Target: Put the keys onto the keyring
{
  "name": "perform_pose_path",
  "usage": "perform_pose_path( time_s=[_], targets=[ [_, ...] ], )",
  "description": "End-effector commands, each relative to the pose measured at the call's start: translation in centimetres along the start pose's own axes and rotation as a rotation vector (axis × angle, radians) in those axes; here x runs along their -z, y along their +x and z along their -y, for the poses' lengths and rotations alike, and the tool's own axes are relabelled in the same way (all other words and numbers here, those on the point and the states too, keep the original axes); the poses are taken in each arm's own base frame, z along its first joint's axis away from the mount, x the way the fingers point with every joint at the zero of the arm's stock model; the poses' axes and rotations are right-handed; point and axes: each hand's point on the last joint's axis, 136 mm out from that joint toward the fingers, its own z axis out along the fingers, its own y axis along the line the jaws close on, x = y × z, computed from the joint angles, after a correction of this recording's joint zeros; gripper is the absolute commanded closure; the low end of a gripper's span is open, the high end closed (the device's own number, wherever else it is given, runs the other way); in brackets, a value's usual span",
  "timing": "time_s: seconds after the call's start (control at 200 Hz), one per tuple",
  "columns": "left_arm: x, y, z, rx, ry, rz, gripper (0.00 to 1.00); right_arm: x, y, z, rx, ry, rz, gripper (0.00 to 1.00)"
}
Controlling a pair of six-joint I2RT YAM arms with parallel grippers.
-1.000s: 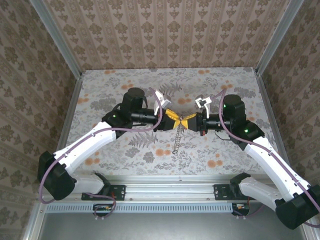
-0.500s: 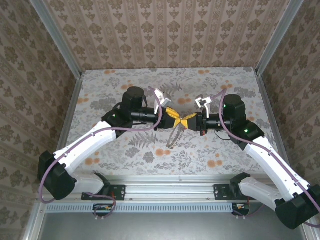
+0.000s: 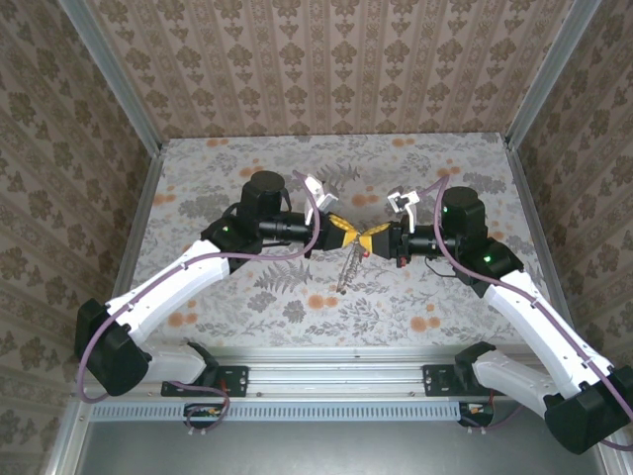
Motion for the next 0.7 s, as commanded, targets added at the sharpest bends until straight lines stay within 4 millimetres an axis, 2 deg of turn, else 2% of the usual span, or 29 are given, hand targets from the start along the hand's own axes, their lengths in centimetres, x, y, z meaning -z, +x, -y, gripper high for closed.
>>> perform_pose_path(
  time_s=[0.0,0.03,0.055,0.15,0.35,0.525,0.695],
  targets=[
    [0.0,-1.9,1.2,-0.063,0.001,0.063,1.00,0.3,-1.4,-0.6,0.021,-0.013,0.060,0.85],
    [0.0,-2.0,1.1,-0.073,-0.015,0.075,1.00,0.5,-1.9,-0.4,0.011,-0.006,0.080,0.73],
    [0.1,-2.2,1.0,-0.082,-0.031,0.089,1.00,0.8,-2.2,-0.3,0.005,-0.001,0.097,0.66],
    [0.7,-2.9,0.8,-0.100,-0.074,0.144,1.00,1.8,-3.2,0.1,-0.014,0.018,0.164,0.58],
    [1.3,-3.3,1.0,-0.111,-0.106,0.180,1.00,3.7,-3.9,1.1,-0.040,0.060,0.283,0.57],
    [1.7,-3.7,1.4,-0.132,-0.102,0.204,1.00,3.1,-2.8,1.3,-0.077,0.014,0.272,0.55],
    [1.5,-3.9,1.4,-0.140,-0.097,0.206,1.00,2.4,-2.5,0.2,-0.083,-0.073,0.257,0.51]
  ],
)
